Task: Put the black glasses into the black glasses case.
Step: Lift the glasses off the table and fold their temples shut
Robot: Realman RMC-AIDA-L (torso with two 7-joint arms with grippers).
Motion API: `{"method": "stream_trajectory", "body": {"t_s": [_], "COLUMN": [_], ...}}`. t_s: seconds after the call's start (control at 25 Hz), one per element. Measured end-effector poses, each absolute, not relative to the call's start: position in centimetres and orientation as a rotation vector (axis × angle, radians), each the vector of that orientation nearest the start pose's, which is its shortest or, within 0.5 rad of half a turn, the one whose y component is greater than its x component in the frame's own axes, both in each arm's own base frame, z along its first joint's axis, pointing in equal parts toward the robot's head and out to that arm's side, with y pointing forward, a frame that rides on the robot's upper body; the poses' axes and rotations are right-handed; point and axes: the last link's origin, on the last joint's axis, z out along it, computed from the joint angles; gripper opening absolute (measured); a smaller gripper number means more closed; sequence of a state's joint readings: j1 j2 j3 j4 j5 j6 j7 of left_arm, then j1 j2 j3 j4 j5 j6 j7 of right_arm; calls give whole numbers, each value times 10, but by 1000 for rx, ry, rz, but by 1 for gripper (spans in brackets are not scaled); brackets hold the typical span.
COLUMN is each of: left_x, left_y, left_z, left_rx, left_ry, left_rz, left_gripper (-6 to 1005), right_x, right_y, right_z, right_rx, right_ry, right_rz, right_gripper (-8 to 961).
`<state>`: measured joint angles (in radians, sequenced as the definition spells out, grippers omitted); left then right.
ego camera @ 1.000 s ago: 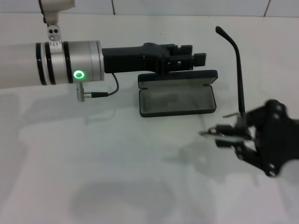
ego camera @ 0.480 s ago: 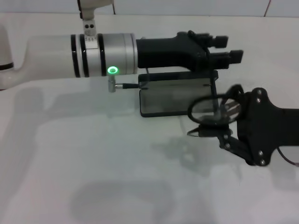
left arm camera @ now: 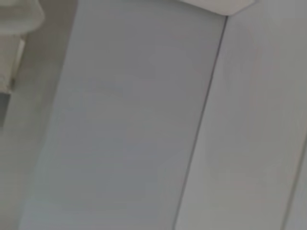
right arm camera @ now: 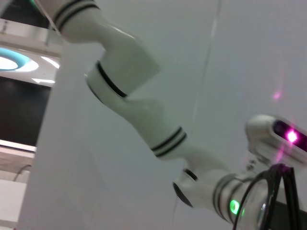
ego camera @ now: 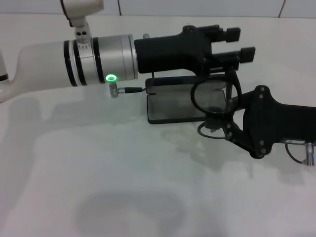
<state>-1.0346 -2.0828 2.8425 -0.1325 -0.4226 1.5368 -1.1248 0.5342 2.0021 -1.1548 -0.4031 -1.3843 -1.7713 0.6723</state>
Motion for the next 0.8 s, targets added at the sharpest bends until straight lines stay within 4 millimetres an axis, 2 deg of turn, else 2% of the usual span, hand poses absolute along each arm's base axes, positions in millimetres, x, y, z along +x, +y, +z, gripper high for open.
{"method": "stream_trajectory", "body": {"t_s": [0.8], "left_x": [-119], "left_y": [371], "left_z": [-73], "left_rx": [-2929], "left_ry": [-352], "left_rz": [-1084], "left_gripper": [643], "right_x": [226], "right_y": [297], "right_z": [-11], "right_rx": [-2648], "right_ry": [-232], "right_rz": [1137], "right_gripper": [105]}}
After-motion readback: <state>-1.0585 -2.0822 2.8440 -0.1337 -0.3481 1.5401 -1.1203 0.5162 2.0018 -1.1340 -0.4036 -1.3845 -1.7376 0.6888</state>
